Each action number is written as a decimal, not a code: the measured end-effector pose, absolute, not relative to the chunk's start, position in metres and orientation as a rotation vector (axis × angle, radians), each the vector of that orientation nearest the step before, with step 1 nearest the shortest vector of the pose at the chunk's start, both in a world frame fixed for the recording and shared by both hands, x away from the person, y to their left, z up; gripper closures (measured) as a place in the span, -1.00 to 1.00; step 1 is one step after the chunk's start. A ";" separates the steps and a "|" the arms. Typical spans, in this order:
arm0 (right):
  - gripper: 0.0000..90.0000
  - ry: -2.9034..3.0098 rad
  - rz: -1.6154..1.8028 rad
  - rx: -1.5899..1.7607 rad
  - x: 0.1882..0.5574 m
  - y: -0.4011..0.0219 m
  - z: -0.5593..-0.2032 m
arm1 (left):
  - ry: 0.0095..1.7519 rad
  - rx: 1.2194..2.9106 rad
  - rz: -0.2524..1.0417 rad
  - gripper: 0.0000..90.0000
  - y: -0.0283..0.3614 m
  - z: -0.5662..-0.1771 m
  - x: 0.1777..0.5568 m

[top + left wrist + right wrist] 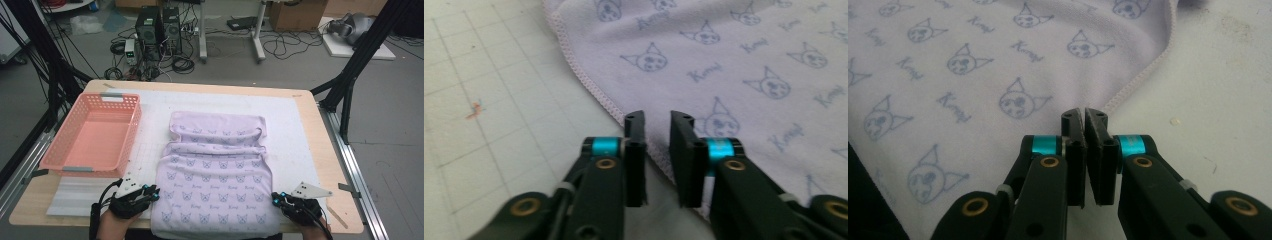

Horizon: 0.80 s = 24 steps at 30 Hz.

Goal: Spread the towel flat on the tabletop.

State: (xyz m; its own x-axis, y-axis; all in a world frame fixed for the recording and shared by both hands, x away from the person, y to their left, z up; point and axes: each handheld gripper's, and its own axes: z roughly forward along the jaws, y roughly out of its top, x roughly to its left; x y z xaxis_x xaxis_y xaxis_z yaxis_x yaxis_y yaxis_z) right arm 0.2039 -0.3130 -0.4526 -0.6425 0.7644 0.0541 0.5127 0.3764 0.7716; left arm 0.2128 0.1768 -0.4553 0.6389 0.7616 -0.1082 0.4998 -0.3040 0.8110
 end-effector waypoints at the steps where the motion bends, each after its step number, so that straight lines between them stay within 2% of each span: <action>1: 0.94 2.331 1.136 1.121 0.204 -0.313 -0.453 | 0.985 1.984 0.385 0.90 0.175 -0.455 0.212; 14: 0.96 2.343 1.138 1.119 0.199 -0.316 -0.450 | 1.023 1.961 0.273 0.94 0.189 -0.448 0.203; 24: 0.97 2.368 1.190 1.091 0.179 -0.322 -0.441 | 0.988 1.964 0.219 0.94 0.198 -0.440 0.185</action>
State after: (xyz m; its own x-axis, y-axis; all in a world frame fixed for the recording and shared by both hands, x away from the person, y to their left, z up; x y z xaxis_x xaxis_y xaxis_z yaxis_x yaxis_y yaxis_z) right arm 0.1794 -0.3223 -0.4408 -0.6779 0.7301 0.0858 0.5046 0.3772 0.7766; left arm 0.1852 0.1979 -0.4400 0.6654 0.7138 -0.2184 0.5549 -0.2773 0.7844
